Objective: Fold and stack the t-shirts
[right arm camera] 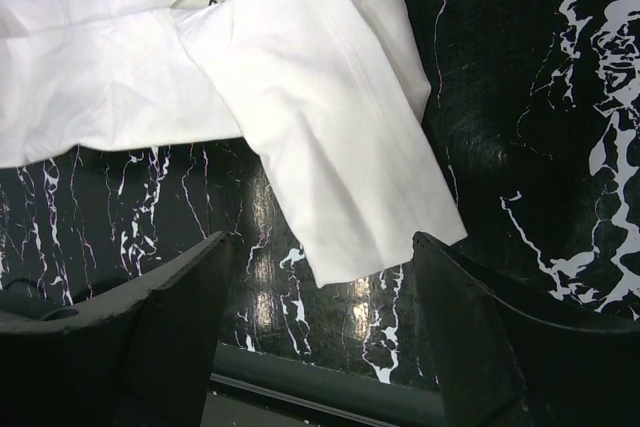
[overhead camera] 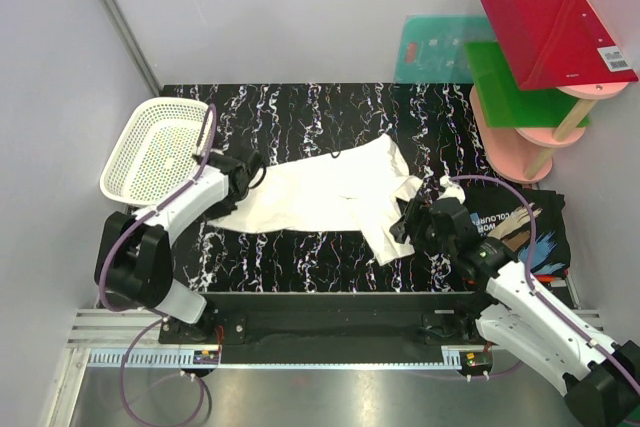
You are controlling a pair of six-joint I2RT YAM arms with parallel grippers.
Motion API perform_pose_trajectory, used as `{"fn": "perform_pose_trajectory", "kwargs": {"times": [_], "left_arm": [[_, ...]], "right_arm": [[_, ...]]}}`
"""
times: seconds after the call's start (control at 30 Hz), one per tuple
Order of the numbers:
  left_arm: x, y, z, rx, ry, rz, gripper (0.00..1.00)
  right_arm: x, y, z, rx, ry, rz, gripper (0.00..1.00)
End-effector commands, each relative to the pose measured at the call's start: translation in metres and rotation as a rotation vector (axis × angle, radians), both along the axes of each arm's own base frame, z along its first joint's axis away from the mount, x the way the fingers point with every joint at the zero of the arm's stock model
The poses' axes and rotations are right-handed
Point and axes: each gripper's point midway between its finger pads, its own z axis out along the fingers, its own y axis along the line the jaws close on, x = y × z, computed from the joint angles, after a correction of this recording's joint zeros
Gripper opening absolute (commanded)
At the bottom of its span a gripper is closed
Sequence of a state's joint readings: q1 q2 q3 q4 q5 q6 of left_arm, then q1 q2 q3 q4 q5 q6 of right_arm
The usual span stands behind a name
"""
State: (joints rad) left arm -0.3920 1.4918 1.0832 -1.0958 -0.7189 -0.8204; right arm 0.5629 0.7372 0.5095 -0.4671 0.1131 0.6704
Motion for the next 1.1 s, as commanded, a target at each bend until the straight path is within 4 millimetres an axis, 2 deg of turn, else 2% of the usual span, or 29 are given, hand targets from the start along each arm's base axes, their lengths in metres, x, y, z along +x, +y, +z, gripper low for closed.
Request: {"fn": "perform_pose_trajectory", "kwargs": {"times": [0.0, 0.07, 0.1, 0.13, 0.17, 0.2, 0.3, 0.37, 0.47, 0.5, 0.53, 0.57, 0.6, 0.63, 0.77, 0.8, 0.83, 0.87, 0.97, 1.07], "left_arm": [[-0.023, 0.027, -0.012, 0.090, 0.059, 0.097, 0.07], [-0.026, 0.030, -0.010, 0.107, 0.057, 0.128, 0.26], [-0.027, 0.031, -0.007, 0.109, 0.048, 0.137, 0.40], [-0.028, 0.032, -0.004, 0.111, 0.035, 0.152, 0.58], [-0.027, 0.034, 0.002, 0.119, 0.011, 0.160, 0.96], [-0.027, 0.035, 0.010, 0.113, -0.025, 0.170, 0.99], [-0.026, 0.035, 0.032, 0.079, -0.120, 0.178, 0.99], [-0.023, 0.027, 0.044, 0.043, -0.196, 0.158, 0.99], [-0.014, 0.000, 0.062, -0.072, -0.327, 0.063, 0.99], [-0.001, -0.014, 0.063, -0.128, -0.377, 0.024, 0.99], [0.002, -0.021, 0.061, -0.145, -0.360, -0.033, 0.99], [0.004, -0.032, 0.051, -0.186, -0.327, -0.062, 0.98], [0.010, -0.038, 0.048, -0.202, -0.324, -0.073, 0.97], [0.011, -0.042, 0.042, -0.200, -0.292, -0.094, 0.96], [0.016, -0.052, 0.005, -0.142, -0.131, -0.120, 0.96], [0.016, -0.054, -0.001, -0.132, -0.112, -0.122, 0.96], [0.015, -0.055, -0.006, -0.127, -0.096, -0.119, 0.97], [0.014, -0.052, -0.015, -0.098, -0.067, -0.113, 0.97], [0.012, -0.047, -0.026, -0.054, -0.034, -0.095, 0.99], [0.014, -0.045, -0.027, -0.033, -0.033, -0.082, 0.99]], "right_arm": [[0.008, 0.004, 0.004, 0.016, -0.035, 0.002, 0.80], [0.009, 0.004, 0.003, 0.012, -0.037, -0.002, 0.80], [0.009, 0.004, 0.002, 0.012, -0.035, -0.003, 0.80], [0.010, 0.004, 0.003, 0.016, -0.045, -0.006, 0.80], [0.011, 0.004, 0.002, 0.012, -0.046, -0.008, 0.80], [0.013, 0.003, 0.002, 0.012, -0.051, -0.014, 0.80], [0.020, 0.003, -0.001, 0.005, -0.075, -0.031, 0.79], [0.030, 0.005, -0.002, 0.005, -0.105, -0.040, 0.78], [0.051, 0.014, 0.002, -0.005, -0.142, -0.040, 0.78], [0.060, 0.018, 0.010, -0.005, -0.161, -0.039, 0.78], [0.069, 0.022, 0.003, -0.030, -0.144, -0.036, 0.78], [0.075, 0.024, 0.001, -0.066, -0.145, -0.021, 0.78], [0.088, 0.029, 0.013, -0.075, -0.165, -0.018, 0.78], [0.095, 0.032, -0.003, -0.119, -0.122, -0.013, 0.78], [0.116, 0.050, -0.012, -0.178, -0.059, 0.054, 0.78], [0.121, 0.055, -0.008, -0.173, -0.057, 0.061, 0.79], [0.120, 0.056, -0.019, -0.189, -0.023, 0.072, 0.78], [0.121, 0.056, -0.021, -0.194, -0.013, 0.062, 0.78], [0.119, 0.053, -0.027, -0.207, 0.009, 0.052, 0.77], [0.116, 0.043, -0.028, -0.245, 0.010, 0.031, 0.77]]}}
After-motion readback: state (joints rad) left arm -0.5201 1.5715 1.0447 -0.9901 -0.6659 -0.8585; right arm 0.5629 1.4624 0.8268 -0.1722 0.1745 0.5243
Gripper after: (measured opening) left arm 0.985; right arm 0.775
